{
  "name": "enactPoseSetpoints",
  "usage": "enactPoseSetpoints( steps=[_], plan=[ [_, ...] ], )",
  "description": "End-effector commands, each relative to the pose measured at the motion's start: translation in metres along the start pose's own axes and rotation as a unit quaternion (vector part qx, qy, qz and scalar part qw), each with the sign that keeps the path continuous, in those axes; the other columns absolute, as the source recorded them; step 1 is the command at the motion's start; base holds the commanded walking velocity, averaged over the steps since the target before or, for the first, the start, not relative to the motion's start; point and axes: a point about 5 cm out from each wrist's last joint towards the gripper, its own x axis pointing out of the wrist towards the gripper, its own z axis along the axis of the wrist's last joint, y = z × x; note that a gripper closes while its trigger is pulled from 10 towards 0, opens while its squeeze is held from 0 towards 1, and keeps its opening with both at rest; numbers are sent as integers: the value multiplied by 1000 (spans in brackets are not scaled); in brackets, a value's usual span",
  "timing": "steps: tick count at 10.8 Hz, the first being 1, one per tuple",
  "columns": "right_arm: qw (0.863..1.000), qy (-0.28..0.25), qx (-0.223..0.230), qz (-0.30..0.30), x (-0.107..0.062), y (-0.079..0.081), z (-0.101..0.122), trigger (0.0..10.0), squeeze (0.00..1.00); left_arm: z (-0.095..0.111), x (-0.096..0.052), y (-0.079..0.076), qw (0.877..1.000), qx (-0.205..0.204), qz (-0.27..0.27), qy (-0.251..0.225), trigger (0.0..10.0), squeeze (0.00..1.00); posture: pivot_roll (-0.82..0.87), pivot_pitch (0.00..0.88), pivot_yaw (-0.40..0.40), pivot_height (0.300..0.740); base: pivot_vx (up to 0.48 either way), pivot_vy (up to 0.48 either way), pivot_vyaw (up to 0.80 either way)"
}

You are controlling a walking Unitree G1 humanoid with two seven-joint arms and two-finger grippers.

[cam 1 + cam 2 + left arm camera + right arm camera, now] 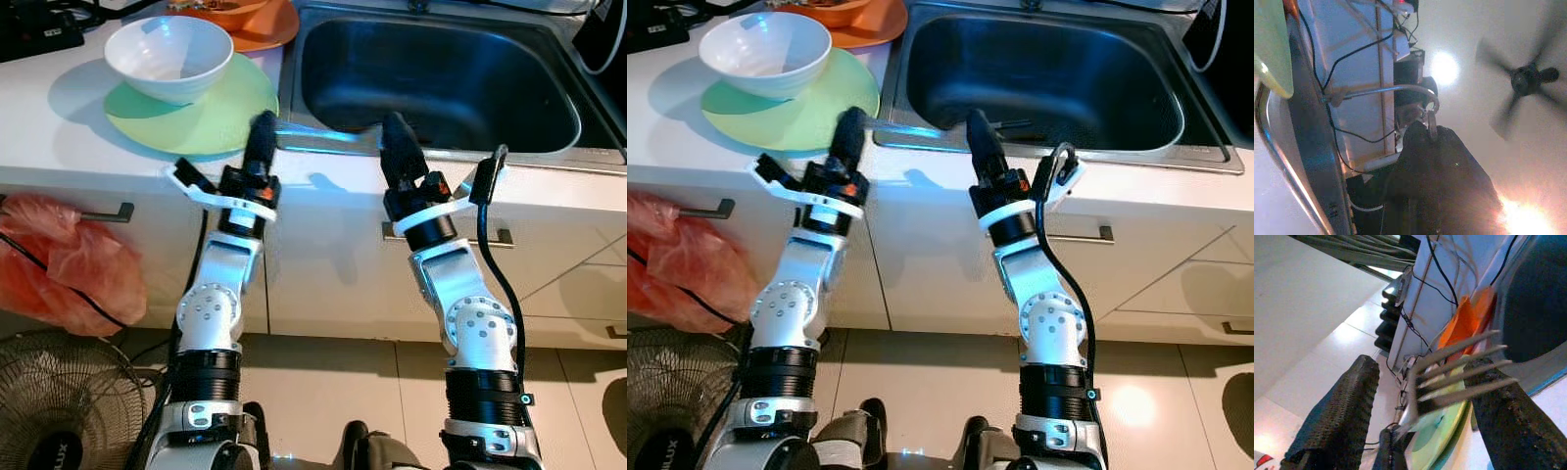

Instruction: Kitchen organization

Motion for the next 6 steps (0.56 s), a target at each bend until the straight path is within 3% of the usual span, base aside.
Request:
enactPoseSetpoints(
  steps=[1, 4, 5, 6],
  plan=[
    [999, -5, 26, 20, 0, 7, -10, 10000, 0, -48, 20, -21, 996, -78, -47, 17, 10000, 0, 110, 198, -58, 740, 0, 0, 0],
    [999, -6, 26, 19, 0, 8, -10, 10000, 0, -52, 20, -22, 996, -78, -48, 24, 10000, 0, 109, 198, -57, 740, 0, 0, 0],
    [999, -9, 27, 19, 0, 8, -9, 7843, 0, -52, 20, -22, 996, -77, -47, 24, 10000, 0, 109, 198, -57, 740, 0, 0, 0],
    [999, -12, 29, 17, -1, 7, -9, 0, 0, -51, 20, -22, 996, -76, -47, 24, 10000, 0, 111, 197, -57, 740, 0, 0, 0]
  ],
)
